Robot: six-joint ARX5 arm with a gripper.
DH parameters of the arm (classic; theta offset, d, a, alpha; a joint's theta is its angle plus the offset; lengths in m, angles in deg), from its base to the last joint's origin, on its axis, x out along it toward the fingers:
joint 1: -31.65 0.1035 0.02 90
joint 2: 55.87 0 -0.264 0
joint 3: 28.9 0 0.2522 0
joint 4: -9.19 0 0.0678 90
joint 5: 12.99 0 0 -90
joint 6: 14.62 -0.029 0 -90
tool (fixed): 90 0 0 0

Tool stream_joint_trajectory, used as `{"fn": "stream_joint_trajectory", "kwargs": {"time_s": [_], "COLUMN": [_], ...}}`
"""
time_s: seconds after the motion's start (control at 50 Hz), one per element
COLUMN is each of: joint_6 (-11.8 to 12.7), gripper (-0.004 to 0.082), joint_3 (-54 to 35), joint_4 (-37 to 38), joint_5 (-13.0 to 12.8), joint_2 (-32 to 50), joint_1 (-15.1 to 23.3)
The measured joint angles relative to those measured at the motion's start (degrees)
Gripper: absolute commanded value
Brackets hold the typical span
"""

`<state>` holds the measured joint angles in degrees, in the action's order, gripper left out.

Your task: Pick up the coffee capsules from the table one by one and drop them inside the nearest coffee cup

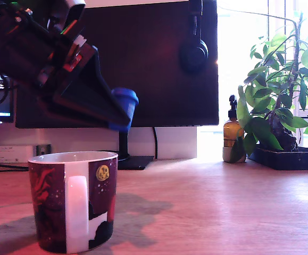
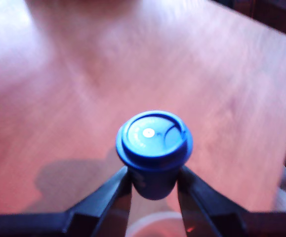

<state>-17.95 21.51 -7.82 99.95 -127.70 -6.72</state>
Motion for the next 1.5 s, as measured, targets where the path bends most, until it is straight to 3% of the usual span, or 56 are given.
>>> {"fn": "stream_joint_trajectory", "kwargs": {"time_s": [0.48,0.5,0.62,0.76,1.08,1.5], "joint_6": [0.1,-1.5,-1.7,-1.8,-2.2,-2.2], "gripper": [0.0198,0.0198,0.0198,0.0198,0.0198,0.0198], "joint_3": [0.0,0.0,0.0,0.0,0.0,-0.2], "joint_4": [-13.8,-14.5,-17.1,-18.2,-22.5,-22.6], "joint_5": [-1.2,-1.4,-2.2,-4.0,-5.2,-6.8], "joint_2": [9.8,9.8,11.2,14.2,15.4,14.9], "joint_1": [-1.4,-1.4,-1.4,-1.4,-1.4,-1.4]}}
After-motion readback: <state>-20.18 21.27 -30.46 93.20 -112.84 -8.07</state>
